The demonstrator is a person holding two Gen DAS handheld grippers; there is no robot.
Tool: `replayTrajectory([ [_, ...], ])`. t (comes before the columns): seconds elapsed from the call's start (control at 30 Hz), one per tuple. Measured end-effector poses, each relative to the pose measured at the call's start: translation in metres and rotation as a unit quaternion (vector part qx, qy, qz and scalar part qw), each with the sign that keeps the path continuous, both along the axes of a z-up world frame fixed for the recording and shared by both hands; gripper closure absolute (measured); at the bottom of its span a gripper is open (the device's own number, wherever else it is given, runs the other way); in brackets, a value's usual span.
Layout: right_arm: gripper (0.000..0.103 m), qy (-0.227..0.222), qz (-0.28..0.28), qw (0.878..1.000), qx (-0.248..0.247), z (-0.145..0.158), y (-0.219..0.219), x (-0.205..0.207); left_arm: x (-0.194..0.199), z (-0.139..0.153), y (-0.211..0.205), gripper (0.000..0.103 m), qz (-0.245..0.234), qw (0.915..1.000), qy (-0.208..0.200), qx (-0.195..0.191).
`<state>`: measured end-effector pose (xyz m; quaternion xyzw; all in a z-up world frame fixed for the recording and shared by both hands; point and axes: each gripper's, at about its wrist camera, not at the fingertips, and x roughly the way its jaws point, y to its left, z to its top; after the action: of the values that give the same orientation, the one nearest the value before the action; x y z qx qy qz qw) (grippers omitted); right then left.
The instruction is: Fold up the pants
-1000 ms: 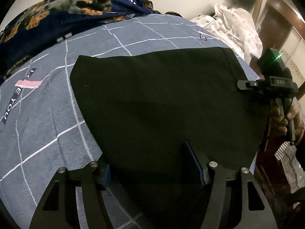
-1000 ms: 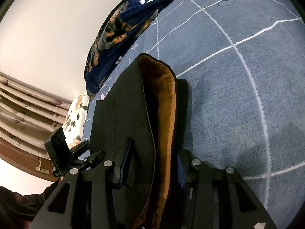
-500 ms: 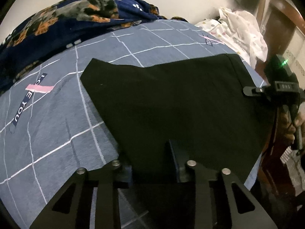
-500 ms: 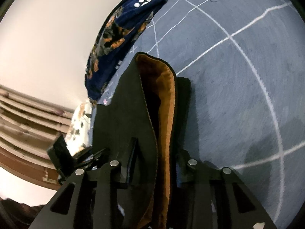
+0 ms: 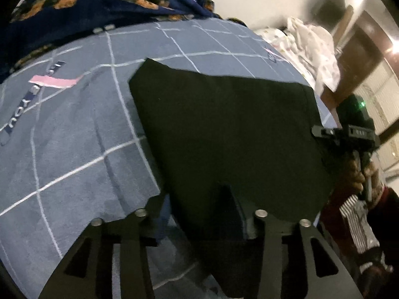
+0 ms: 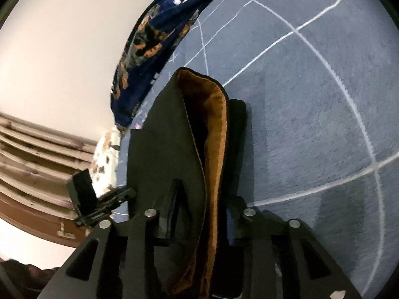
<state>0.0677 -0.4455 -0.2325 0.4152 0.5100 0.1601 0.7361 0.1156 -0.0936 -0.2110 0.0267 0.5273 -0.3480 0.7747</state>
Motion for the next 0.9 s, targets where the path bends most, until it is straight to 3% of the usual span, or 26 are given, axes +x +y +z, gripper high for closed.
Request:
replayTrajectory([
  [0.07, 0.071, 0.004, 0.012, 1.0, -0.006, 0.0, 0.0, 0.002, -0.001, -0.007, -0.003, 0.049, -0.026, 0.9993, 0.024, -0.013],
  [0.17, 0.07, 0.007, 0.027, 1.0, -0.005, -0.001, 0.002, 0.002, -0.003, -0.008, -0.008, 0.036, -0.05, 0.9975, 0.029, -0.04],
  [0.4, 0.068, 0.005, 0.04, 0.999, -0.004, -0.001, 0.007, 0.005, 0.019, -0.01, -0.018, 0.035, -0.055, 0.9927, 0.058, -0.091],
  [0.47, 0.07, 0.0, 0.044, 0.999, -0.012, 0.001, 0.01, 0.004, 0.018, -0.01, -0.024, 0.043, -0.052, 0.9948, 0.037, -0.079],
  [0.5, 0.071, -0.001, 0.043, 0.999, -0.014, 0.001, 0.01, 0.004, 0.016, -0.011, -0.027, 0.054, -0.049, 0.9971, 0.015, -0.057],
  [0.63, 0.074, -0.006, 0.031, 0.999, 0.007, -0.001, 0.007, 0.0, 0.021, -0.012, -0.015, 0.073, -0.017, 0.997, 0.031, -0.069],
  [0.7, 0.075, -0.007, 0.021, 0.999, 0.024, -0.002, 0.007, -0.002, 0.017, -0.01, -0.015, 0.077, -0.012, 0.9976, 0.022, -0.065],
  [0.77, 0.077, -0.009, 0.009, 0.999, 0.046, -0.002, 0.006, -0.004, 0.012, -0.003, -0.015, 0.087, -0.008, 0.9978, 0.012, -0.065],
  [0.9, 0.08, -0.017, 0.008, 0.997, 0.077, 0.006, 0.019, -0.009, 0.007, 0.014, -0.004, 0.089, 0.004, 0.9976, 0.002, -0.069],
])
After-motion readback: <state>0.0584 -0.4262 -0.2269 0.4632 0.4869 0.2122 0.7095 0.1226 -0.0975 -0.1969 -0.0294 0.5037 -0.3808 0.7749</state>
